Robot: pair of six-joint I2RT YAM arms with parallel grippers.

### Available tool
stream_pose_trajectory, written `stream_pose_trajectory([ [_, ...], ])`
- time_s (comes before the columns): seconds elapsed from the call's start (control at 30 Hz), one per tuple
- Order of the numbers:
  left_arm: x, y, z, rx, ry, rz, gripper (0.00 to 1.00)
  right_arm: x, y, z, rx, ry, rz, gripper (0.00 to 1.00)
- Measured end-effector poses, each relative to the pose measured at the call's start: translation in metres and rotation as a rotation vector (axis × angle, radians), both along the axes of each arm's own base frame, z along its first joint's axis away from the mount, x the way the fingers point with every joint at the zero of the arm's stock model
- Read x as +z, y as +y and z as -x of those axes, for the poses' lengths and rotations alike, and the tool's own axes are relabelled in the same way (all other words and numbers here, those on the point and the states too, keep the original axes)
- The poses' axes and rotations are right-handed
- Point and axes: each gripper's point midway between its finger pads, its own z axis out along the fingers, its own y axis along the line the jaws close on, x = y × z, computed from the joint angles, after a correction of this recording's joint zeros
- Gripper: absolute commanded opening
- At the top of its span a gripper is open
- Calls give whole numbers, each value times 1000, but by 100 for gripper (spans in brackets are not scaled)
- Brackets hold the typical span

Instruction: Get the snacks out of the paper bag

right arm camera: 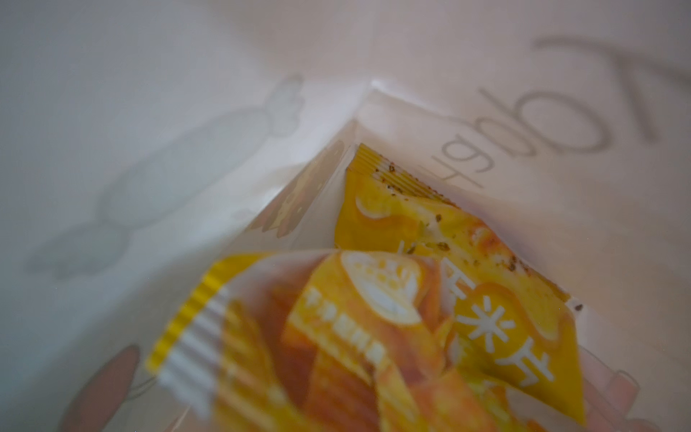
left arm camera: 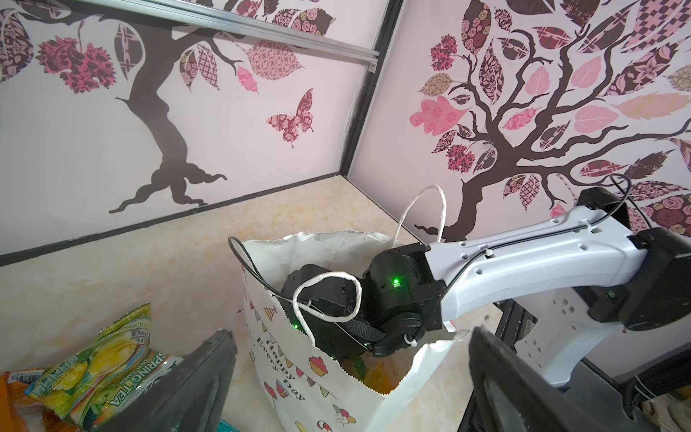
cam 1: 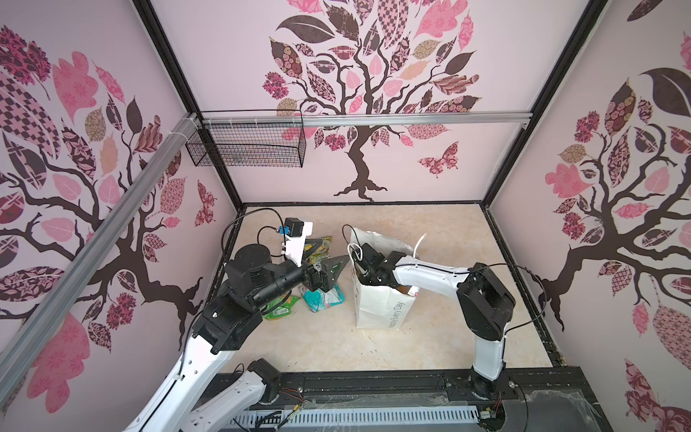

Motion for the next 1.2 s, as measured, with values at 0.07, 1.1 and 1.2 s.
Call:
stream_pose_trajectory([
  [0.07,-1,1,-1,6,3,-3,98,0,-3,1,-2,-1,13,5],
  [1.1,-78,-11,-46,115,253,-100,82,42,-5,14,13,18,-44,5],
  [1.2,-95,-7,-54,168,298,-129,76,50,-6,14,9,10,-61,5],
])
